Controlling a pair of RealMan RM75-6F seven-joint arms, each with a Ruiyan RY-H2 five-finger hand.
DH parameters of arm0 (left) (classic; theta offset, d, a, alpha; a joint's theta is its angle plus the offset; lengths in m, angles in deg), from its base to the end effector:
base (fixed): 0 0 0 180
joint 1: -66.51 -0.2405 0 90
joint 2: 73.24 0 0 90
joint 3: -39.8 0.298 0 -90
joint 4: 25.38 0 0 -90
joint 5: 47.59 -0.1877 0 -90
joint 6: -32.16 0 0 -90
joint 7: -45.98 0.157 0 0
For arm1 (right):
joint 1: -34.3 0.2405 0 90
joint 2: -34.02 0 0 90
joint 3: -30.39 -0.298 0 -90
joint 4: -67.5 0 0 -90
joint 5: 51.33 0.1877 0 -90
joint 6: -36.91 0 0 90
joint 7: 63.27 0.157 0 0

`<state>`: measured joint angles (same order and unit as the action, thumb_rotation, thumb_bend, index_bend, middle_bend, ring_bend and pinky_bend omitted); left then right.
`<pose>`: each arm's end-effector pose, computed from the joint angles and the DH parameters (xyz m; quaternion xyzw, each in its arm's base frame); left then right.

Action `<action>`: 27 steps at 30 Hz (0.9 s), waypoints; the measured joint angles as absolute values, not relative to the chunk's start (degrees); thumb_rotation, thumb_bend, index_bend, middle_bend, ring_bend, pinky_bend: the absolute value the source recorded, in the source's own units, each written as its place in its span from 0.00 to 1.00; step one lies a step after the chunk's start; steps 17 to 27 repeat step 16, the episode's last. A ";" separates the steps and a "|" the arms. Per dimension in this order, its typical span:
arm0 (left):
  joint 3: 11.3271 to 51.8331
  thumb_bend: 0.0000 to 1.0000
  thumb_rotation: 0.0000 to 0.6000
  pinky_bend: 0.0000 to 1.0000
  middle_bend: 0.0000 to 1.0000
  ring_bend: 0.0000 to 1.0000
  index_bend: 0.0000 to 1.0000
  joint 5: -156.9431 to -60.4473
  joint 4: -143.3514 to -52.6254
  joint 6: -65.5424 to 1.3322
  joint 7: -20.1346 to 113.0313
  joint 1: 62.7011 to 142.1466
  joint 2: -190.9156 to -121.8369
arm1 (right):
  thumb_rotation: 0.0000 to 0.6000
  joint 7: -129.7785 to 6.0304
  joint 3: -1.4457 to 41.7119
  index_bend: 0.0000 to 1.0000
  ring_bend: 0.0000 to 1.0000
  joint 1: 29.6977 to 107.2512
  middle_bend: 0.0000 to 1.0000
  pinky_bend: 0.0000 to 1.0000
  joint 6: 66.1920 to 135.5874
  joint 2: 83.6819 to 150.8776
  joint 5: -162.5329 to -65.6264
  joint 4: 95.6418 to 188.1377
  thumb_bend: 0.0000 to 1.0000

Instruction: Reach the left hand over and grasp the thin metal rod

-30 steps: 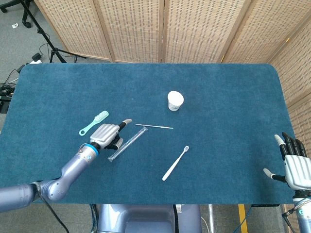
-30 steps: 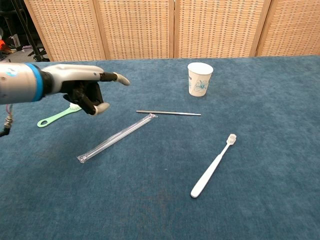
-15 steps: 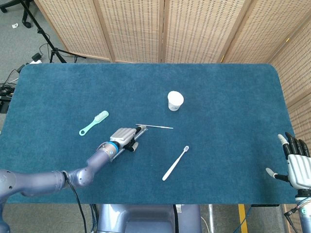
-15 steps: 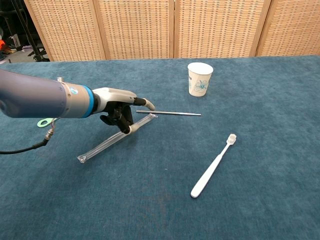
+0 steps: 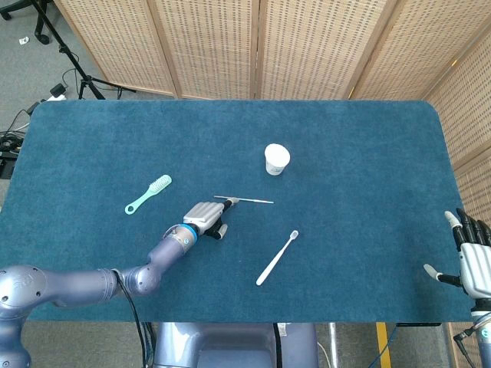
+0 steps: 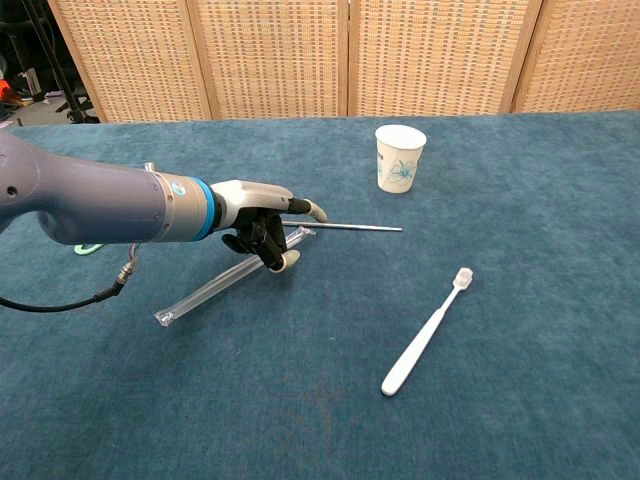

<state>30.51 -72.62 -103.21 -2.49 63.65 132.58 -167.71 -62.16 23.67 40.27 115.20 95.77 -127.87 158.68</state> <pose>-0.0933 0.4186 -0.0760 -0.7347 -0.5563 -0.2621 0.2866 -0.3651 -0.2134 0.2191 0.5569 -0.4226 0.3484 0.6244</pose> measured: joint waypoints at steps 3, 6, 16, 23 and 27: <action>30.61 0.86 1.00 1.00 1.00 1.00 0.01 -71.60 -101.25 -2.51 63.63 133.41 -168.97 | 1.00 -61.64 23.55 0.00 0.00 40.25 0.00 0.00 115.06 95.59 -127.62 158.60 0.00; 30.66 0.86 1.00 1.00 1.00 1.00 0.01 -70.48 -99.78 -2.28 63.41 134.27 -170.10 | 1.00 -61.31 23.48 0.00 0.00 40.29 0.00 0.00 114.85 95.45 -127.43 158.48 0.00; 30.58 0.86 1.00 1.00 1.00 1.00 0.01 -70.00 -97.99 -0.68 61.31 134.97 -171.18 | 1.00 -60.07 23.19 0.00 0.00 40.24 0.00 0.00 114.65 95.04 -126.93 158.14 0.00; 30.58 0.86 1.00 1.00 1.00 1.00 0.01 -70.00 -97.99 -0.68 61.31 134.97 -171.18 | 1.00 -60.07 23.19 0.00 0.00 40.24 0.00 0.00 114.65 95.04 -126.93 158.14 0.00; 30.58 0.86 1.00 1.00 1.00 1.00 0.01 -70.00 -97.99 -0.68 61.31 134.97 -171.18 | 1.00 -60.07 23.19 0.00 0.00 40.24 0.00 0.00 114.65 95.04 -126.93 158.14 0.00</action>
